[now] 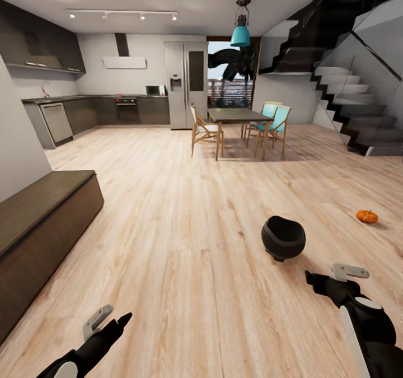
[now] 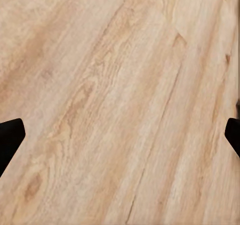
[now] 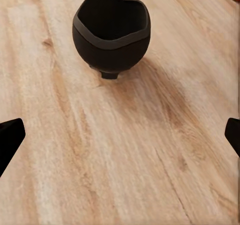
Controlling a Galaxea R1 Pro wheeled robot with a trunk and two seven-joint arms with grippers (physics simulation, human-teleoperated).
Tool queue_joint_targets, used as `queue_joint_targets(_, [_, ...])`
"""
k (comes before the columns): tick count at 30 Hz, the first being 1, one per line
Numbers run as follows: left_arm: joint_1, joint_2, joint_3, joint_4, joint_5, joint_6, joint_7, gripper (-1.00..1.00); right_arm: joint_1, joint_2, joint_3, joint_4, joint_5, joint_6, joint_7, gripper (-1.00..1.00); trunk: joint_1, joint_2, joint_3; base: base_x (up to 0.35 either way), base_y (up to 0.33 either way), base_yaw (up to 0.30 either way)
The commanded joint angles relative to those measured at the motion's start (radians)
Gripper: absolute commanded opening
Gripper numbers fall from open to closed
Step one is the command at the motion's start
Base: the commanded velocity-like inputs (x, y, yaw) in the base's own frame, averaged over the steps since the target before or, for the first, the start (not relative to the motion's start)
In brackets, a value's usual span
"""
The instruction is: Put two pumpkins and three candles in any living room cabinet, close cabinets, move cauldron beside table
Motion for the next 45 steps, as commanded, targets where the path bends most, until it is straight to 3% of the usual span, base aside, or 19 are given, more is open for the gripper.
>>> queue_joint_targets(1, [0.0,0.0,0.0,0.0,0.0,0.0,0.0,1.0,0.0,0.0,0.0,0.0,0.0,0.0,0.0,1.0,0.0,0.0,0.002,0.0,0.0,-0.169])
queue_joint_targets(13, [0.0,0.0,0.0,0.0,-0.001,-0.003,0.0,1.0,0.0,0.0,0.001,0.0,0.0,-0.002,0.0,1.0,0.0,0.0,0.02,0.063,-0.042,-0.168])
queue_joint_targets(20, [0.0,0.0,-0.001,0.0,-0.001,-0.003,0.002,1.0,0.001,-0.001,0.022,0.003,0.004,-0.001,0.004,1.0,0.0,0.0,0.028,0.226,-0.222,-0.134])
queue_joint_targets(36, [0.0,0.001,0.0,0.0,-0.002,-0.004,0.002,1.0,0.002,-0.001,0.028,0.003,-0.001,0.005,0.006,1.0,0.0,0.0,0.03,0.248,-0.236,-0.196])
queue_joint_targets(45, [0.0,0.002,0.0,0.0,-0.002,-0.004,0.002,1.0,0.002,-0.002,0.028,0.002,-0.002,0.006,0.006,1.0,0.0,0.0,0.029,0.333,-0.042,-0.16])
